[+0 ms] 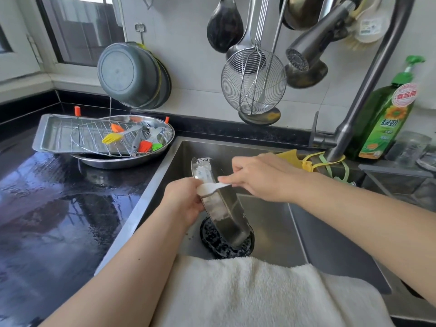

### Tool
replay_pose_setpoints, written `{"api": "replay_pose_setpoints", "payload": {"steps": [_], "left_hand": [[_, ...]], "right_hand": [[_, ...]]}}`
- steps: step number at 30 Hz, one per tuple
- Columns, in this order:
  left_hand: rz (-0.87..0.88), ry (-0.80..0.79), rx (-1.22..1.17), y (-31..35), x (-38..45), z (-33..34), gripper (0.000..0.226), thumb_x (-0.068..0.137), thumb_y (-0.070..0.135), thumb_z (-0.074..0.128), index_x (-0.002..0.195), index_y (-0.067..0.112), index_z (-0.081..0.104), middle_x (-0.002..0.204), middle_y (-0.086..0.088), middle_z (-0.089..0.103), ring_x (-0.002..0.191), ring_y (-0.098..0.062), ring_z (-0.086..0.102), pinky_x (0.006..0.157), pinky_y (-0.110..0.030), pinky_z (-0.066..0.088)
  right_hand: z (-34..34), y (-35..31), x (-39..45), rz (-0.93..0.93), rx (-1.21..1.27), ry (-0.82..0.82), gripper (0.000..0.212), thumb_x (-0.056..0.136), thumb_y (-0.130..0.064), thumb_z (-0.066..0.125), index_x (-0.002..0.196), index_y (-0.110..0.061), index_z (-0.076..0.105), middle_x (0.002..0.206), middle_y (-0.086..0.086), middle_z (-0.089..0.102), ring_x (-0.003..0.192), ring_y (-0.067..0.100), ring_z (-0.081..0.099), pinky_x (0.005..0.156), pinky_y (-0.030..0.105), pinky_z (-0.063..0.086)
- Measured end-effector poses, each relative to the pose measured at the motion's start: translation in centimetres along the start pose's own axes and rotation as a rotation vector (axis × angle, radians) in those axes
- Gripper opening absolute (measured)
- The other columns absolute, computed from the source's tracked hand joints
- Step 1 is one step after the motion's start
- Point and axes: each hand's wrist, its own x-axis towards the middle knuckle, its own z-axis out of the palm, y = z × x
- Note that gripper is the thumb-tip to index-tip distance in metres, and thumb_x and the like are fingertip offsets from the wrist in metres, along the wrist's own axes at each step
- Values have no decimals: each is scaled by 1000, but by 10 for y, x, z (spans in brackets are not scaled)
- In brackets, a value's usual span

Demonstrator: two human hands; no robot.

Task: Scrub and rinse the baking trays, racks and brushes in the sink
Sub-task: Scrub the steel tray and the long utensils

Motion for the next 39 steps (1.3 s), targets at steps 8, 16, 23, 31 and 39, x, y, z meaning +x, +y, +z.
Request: {"api": "replay_pose_setpoints", "payload": {"steps": [8,16,23,31,39], "left_hand": [[8,-3,-104,1,0,1,18,103,-6,44,105,-4,61,84,-17,67,67,-29,72,56,-49,62],[-48,-37,-208,0,-5,-2,21,94,-6,34,93,-4,54,88,-25,64,67,-38,70,53,-49,61],[-62,70,-287,2,5,-9,32,104,-3,41,135,-10,49,104,-24,66,74,-34,75,50,-45,60],[-84,3,-94,-7,-5,7,33,107,1,35,113,-3,67,99,-24,75,88,-39,74,66,-53,59],[-35,-32,58,-11,-11,16,28,111,2,34,97,0,58,87,-19,72,80,-34,71,68,-48,58]], "right_hand": [[20,5,-67,-55,60,-61,44,97,-16,63,134,-40,64,81,-8,45,48,11,34,44,25,24],[20,-37,-16,234,182,-10,36,108,-39,39,140,-48,53,94,-3,48,79,29,55,63,38,42],[40,-9,-68,340,445,-94,35,103,-40,52,134,-56,56,88,-10,52,84,13,53,77,44,50],[56,-12,-67,373,434,-147,34,104,-41,52,135,-55,55,94,-13,52,94,15,54,81,43,51],[55,-1,-62,440,476,26,35,103,-37,54,135,-51,57,88,-8,53,86,17,52,78,42,49]]}}
